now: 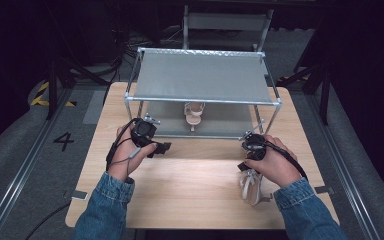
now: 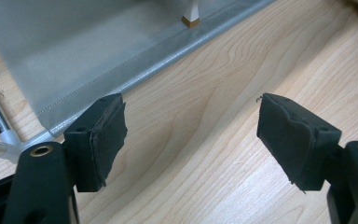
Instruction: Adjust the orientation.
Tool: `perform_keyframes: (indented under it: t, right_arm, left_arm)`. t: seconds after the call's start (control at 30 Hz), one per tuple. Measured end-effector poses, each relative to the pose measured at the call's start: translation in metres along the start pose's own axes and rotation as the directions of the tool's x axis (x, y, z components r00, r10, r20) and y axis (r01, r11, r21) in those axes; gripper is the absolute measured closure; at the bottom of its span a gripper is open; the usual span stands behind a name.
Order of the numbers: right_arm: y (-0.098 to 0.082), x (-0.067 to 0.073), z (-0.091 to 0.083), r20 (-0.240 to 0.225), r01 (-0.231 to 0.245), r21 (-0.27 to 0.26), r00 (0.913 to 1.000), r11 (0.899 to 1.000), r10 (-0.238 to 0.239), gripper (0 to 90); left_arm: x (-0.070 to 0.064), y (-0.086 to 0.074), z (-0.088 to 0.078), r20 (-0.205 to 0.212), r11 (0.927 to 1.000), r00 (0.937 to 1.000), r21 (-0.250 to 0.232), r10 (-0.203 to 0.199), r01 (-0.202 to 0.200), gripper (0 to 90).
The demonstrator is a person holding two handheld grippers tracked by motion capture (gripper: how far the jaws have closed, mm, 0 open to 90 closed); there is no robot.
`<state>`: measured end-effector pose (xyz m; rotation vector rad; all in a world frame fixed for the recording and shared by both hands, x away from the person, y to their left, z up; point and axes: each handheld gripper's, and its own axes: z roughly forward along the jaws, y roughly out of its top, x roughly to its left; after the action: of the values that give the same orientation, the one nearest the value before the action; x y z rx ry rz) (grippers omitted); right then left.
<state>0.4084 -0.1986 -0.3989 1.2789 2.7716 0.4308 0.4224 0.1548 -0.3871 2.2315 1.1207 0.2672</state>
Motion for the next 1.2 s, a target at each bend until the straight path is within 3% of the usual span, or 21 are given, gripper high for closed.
perform_keyframes:
  t: [0.23, 0.4, 0.5, 0.53, 0.63, 0.93, 1.2]
  right_arm:
    - [0.003, -0.001, 0.018, -0.002, -0.008, 0.031, 1.0000, 0.999, 0.008, 55.7]
    - [0.004, 0.000, 0.022, 0.005, -0.008, 0.046, 1.0000, 0.999, 0.008, 60.7]
    - [0.004, 0.001, 0.022, 0.023, 0.002, 0.056, 0.9997, 0.998, -0.004, 72.7]
    - [0.004, 0.001, 0.022, 0.023, 0.002, 0.056, 0.9997, 0.998, -0.004, 72.7]
    - [0.003, 0.002, 0.014, 0.033, 0.010, 0.038, 0.9994, 0.999, -0.011, 80.2]
    - [-0.010, 0.007, -0.018, 0.056, 0.025, -0.023, 0.9982, 0.999, -0.023, 81.9]
    - [-0.027, -0.011, -0.046, 0.088, -0.020, -0.062, 0.9958, 0.998, 0.026, 81.3]
  left_arm:
    - [0.001, -0.001, 0.002, -0.003, 0.9999, 1.0000, 0.011, -0.001, 0.001, 24.3]
    - [0.001, -0.001, 0.002, 0.006, 0.9999, 1.0000, 0.012, -0.001, 0.001, 24.3]
    - [0.002, -0.001, 0.003, 0.003, 0.9998, 1.0000, 0.017, -0.003, 0.003, 24.2]
    - [0.002, -0.001, 0.003, 0.003, 0.9998, 1.0000, 0.017, -0.003, 0.003, 24.2]
    - [0.003, -0.002, 0.003, 0.002, 0.9998, 1.0000, 0.020, 0.000, 0.000, 24.2]
    - [0.004, -0.003, 0.005, 0.004, 0.9996, 1.0000, 0.029, 0.001, -0.001, 24.2]
    - [0.006, -0.004, 0.009, 0.006, 0.9990, 1.0000, 0.045, -0.002, 0.001, 24.1]
